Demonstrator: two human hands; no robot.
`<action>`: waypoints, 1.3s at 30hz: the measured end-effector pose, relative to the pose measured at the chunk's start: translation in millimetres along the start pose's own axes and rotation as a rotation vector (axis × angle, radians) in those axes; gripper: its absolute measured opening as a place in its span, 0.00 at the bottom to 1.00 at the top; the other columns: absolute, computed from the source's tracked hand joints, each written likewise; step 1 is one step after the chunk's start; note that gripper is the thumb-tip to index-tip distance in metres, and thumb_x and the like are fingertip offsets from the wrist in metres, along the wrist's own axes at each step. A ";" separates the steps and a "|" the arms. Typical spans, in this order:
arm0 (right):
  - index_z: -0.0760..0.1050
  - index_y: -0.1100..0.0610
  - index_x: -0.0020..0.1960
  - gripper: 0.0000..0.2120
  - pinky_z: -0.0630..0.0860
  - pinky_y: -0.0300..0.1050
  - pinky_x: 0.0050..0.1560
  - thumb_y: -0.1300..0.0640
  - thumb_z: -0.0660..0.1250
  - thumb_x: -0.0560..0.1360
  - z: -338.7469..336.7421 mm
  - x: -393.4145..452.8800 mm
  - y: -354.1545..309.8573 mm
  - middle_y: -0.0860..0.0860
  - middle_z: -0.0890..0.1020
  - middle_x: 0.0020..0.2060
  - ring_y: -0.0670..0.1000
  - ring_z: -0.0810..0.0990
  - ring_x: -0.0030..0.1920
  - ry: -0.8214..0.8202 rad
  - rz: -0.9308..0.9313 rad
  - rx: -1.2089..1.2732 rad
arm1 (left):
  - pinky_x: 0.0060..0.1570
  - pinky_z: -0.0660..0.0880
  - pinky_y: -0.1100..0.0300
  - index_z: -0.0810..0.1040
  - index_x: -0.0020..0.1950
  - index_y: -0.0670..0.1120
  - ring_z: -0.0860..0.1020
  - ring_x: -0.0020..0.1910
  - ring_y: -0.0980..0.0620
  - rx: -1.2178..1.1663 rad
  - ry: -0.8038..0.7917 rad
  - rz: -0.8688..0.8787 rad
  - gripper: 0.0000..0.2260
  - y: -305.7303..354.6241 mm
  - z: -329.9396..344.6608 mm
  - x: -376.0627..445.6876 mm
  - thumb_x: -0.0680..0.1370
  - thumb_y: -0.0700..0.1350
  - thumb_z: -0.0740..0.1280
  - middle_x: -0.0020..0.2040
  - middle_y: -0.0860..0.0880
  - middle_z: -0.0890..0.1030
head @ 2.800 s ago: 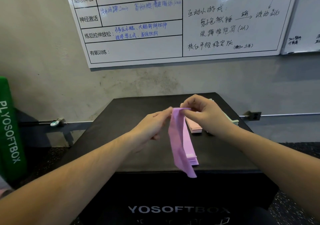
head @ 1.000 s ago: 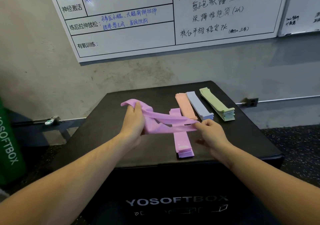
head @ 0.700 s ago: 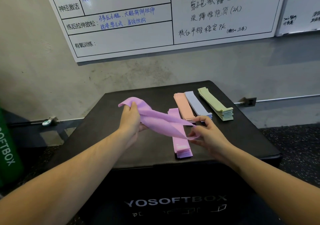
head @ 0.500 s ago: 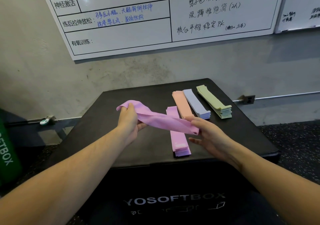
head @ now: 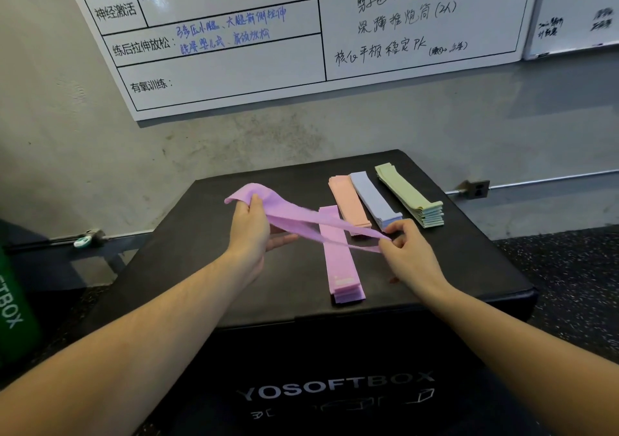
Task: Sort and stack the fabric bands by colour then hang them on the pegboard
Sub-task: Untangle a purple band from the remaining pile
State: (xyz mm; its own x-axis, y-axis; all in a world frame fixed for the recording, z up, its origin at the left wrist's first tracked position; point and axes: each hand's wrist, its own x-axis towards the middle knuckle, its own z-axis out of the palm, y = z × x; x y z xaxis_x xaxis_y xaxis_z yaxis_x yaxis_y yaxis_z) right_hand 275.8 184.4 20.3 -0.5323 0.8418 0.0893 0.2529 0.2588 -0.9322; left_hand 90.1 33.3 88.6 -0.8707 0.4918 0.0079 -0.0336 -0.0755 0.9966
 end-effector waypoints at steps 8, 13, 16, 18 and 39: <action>0.76 0.49 0.53 0.11 0.81 0.46 0.42 0.62 0.72 0.76 -6.0 -8.2 1.4 0.55 0.84 0.48 0.50 0.83 0.45 -0.280 -0.018 0.335 | 0.37 0.83 0.53 0.69 0.61 0.42 0.86 0.47 0.42 -0.083 0.017 -0.147 0.12 -7.0 -0.6 12.5 0.82 0.37 0.49 0.50 0.37 0.83; 0.79 0.46 0.54 0.14 0.74 0.35 0.48 0.54 0.78 0.71 -15.3 -11.6 5.2 0.45 0.80 0.55 0.46 0.79 0.50 -0.439 -0.101 0.115 | 0.42 0.82 0.52 0.73 0.53 0.42 0.85 0.50 0.44 -0.109 0.025 -0.171 0.12 -14.4 11.3 21.0 0.81 0.36 0.50 0.51 0.39 0.83; 0.75 0.43 0.62 0.24 0.73 0.30 0.52 0.51 0.80 0.69 -21.2 -11.7 7.5 0.40 0.75 0.59 0.41 0.76 0.57 -0.567 -0.196 -0.083 | 0.39 0.81 0.54 0.73 0.49 0.43 0.84 0.48 0.46 -0.119 0.038 -0.182 0.12 -17.4 18.9 26.4 0.82 0.36 0.51 0.48 0.42 0.82; 0.71 0.46 0.65 0.26 0.76 0.34 0.51 0.56 0.78 0.72 -23.3 -9.5 13.4 0.43 0.73 0.54 0.40 0.76 0.49 -0.603 -0.249 -0.179 | 0.44 0.82 0.52 0.73 0.50 0.41 0.82 0.50 0.45 -0.145 0.055 -0.183 0.12 -20.3 23.8 33.8 0.81 0.35 0.50 0.50 0.42 0.80; 0.82 0.48 0.60 0.11 0.69 0.39 0.57 0.50 0.70 0.78 80.4 55.3 13.3 0.43 0.82 0.57 0.43 0.72 0.55 -0.589 -0.652 -0.605 | 0.41 0.80 0.52 0.68 0.70 0.49 0.81 0.54 0.44 0.229 -0.134 -0.088 0.13 -46.3 18.1 99.4 0.86 0.46 0.54 0.61 0.42 0.78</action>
State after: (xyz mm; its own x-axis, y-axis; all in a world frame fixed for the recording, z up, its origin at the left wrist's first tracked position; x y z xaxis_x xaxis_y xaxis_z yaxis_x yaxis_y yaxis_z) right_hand 184.8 196.3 -15.4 -0.9755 0.1359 0.1732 0.0512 0.9051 -0.4221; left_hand 14.0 101.3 44.8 -0.7959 0.5996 -0.0839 0.0191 0.1633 0.9864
